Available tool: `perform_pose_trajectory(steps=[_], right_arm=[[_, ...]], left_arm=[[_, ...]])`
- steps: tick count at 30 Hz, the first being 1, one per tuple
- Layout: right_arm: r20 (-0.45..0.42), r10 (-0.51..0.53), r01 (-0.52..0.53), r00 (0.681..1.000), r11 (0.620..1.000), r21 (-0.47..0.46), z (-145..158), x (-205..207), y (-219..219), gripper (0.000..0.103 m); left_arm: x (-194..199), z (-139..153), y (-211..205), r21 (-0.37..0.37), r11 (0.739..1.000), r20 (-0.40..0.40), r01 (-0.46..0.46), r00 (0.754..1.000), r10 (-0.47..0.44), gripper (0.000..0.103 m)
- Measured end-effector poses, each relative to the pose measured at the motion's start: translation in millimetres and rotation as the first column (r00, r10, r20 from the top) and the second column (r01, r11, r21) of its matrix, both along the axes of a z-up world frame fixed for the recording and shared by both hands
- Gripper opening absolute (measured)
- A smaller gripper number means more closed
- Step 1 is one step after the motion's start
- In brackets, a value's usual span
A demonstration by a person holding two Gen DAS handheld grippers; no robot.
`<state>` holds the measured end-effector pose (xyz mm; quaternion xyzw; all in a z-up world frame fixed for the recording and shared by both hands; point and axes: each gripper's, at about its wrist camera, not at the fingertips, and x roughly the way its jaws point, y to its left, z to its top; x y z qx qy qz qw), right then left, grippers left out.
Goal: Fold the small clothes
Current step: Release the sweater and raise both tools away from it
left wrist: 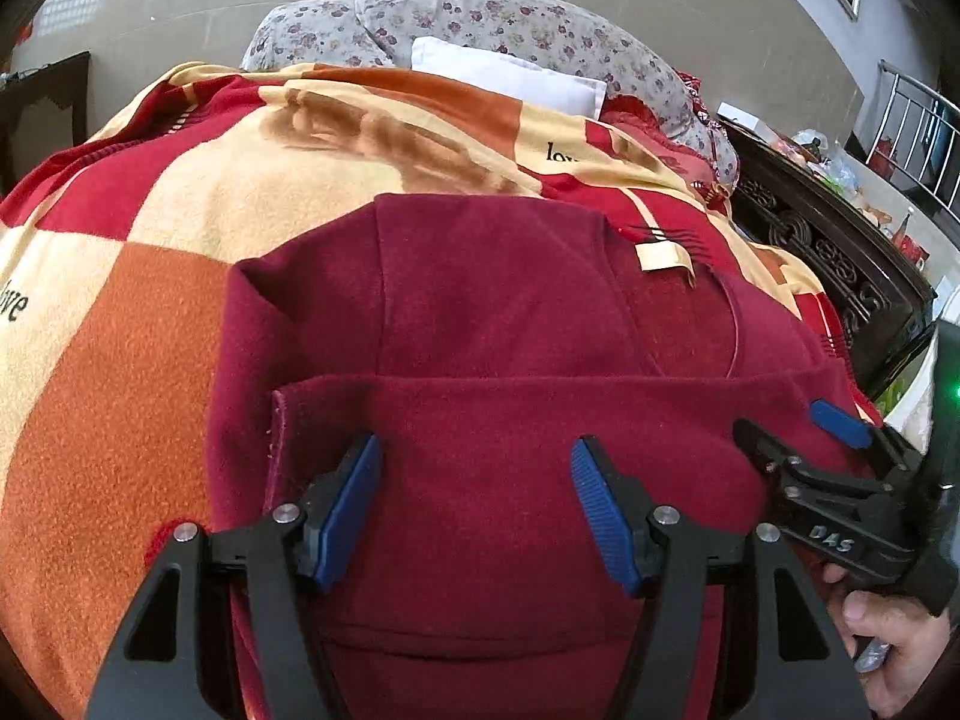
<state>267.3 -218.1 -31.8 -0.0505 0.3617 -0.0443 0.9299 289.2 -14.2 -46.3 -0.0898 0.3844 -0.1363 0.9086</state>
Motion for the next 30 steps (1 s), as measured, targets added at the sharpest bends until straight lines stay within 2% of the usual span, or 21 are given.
perform_pose_trajectory(steps=[3,6,8,9,10,11,14,16,18,19,22,24,26,27,30], right_arm=[[0.054,-0.051,0.049,0.997,0.998,0.026,21.1,-24.1,-15.5,0.096],[0.039,-0.048,0.045,0.998,0.995,0.09,31.2,-59.1,-29.9,0.096],[-0.031,-0.039,0.04,0.999,0.998,0.044,19.9,-70.2,-36.9,0.096],[-0.099,-0.03,0.033,0.995,0.999,0.03,4.8,-68.4,-42.2,0.097],[-0.117,-0.009,0.015,0.993,0.999,0.049,-5.7,-67.9,-46.1,0.098],[-0.078,0.001,0.005,0.997,0.997,0.071,-5.8,-71.3,-49.3,0.1],[-0.09,-0.014,0.017,0.996,0.999,0.031,-0.8,-69.5,-43.8,0.1],[-0.073,-0.027,0.027,0.997,1.0,0.001,8.9,-78.8,-38.7,0.099],[-0.012,-0.021,0.021,1.0,0.999,0.028,29.9,-103.1,-37.5,0.099],[0.017,-0.016,0.015,1.0,0.999,0.045,41.5,-119.8,-36.3,0.099],[0.035,-0.033,0.029,0.999,0.994,0.101,61.3,-165.7,-35.1,0.1],[0.022,-0.03,0.026,0.999,0.99,0.142,64.2,-203.0,-33.9,0.1],[0.013,-0.029,0.026,1.0,0.986,0.166,61.3,-234.3,-32.2,0.1],[0.008,-0.022,0.02,1.0,0.983,0.182,59.1,-250.0,-30.3,0.1],[0.0,-0.011,0.01,1.0,0.983,0.185,53.2,-284.7,-24.6,0.1]], left_arm=[[-0.8,0.4,0.6,-0.003,1.0,0.009,0.0,1.0,0.0,0.065],[-0.7,0.3,-0.8,-0.001,1.0,0.008,0.004,1.0,-0.004,0.067],[-0.5,0.3,-4.5,0.018,1.0,0.007,0.012,1.0,-0.012,0.07],[-0.4,0.5,-6.5,0.025,1.0,0.006,0.015,1.0,-0.015,0.071],[-0.2,0.3,-8.9,0.035,0.999,0.005,0.018,1.0,-0.018,0.073],[0.7,0.3,-11.8,0.052,0.998,0.001,0.023,1.0,-0.023,0.076],[-1.9,8.4,-22.8,0.147,0.988,-0.013,0.047,0.999,-0.046,0.079],[-18.3,22.4,-19.7,0.152,0.988,0.003,0.02,1.0,-0.021,0.079],[-49.4,37.9,-10.6,0.098,0.995,0.035,0.031,0.999,-0.034,0.08],[-66.7,42.6,-7.2,0.104,0.994,0.044,0.022,0.999,-0.027,0.083],[-138.5,53.1,-2.4,0.213,0.976,0.113,-0.053,0.993,0.03,0.089],[-184.4,59.6,2.5,0.218,0.972,0.195,-0.081,0.98,0.038,0.1],[-224.2,66.5,5.4,0.21,0.973,0.265,-0.099,0.963,0.04,0.103],[-243.4,68.4,3.8,0.232,0.968,0.275,-0.096,0.961,0.029,0.103],[-268.8,67.2,-2.8,0.313,0.943,0.253,-0.114,0.967,0.032,0.103]])
